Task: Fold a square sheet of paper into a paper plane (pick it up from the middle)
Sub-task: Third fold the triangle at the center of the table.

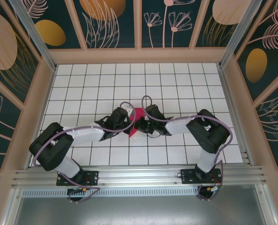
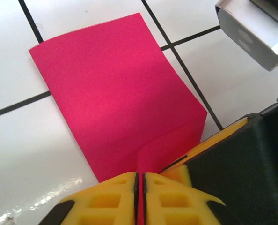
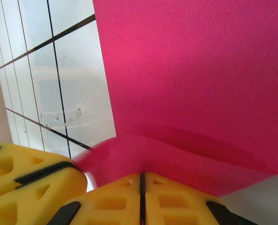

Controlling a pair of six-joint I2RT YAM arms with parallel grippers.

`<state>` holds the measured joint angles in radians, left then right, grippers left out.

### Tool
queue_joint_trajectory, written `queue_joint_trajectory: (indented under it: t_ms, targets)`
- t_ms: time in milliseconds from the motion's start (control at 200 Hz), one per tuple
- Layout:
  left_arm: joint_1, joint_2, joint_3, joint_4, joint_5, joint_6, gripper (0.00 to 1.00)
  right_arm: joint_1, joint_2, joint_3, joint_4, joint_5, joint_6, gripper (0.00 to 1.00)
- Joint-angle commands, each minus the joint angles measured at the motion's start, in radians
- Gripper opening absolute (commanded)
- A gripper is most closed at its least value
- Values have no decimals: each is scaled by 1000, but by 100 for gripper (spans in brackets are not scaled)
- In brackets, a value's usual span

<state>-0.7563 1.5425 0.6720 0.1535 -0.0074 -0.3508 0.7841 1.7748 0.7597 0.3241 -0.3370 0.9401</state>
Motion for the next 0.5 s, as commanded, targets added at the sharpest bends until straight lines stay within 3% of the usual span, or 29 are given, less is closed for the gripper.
queue_joint_trajectory:
  t_ms: [0, 140, 495]
  targets:
    - [17, -9, 10, 20, 24, 6, 19, -9, 11, 16, -15, 13, -24, 12]
    - [55, -36, -18, 55, 89, -12, 37, -9, 14, 14, -12, 10, -24, 12]
    - [78, 24, 1, 65, 161, 0, 30, -9, 10, 10, -3, 3, -23, 12]
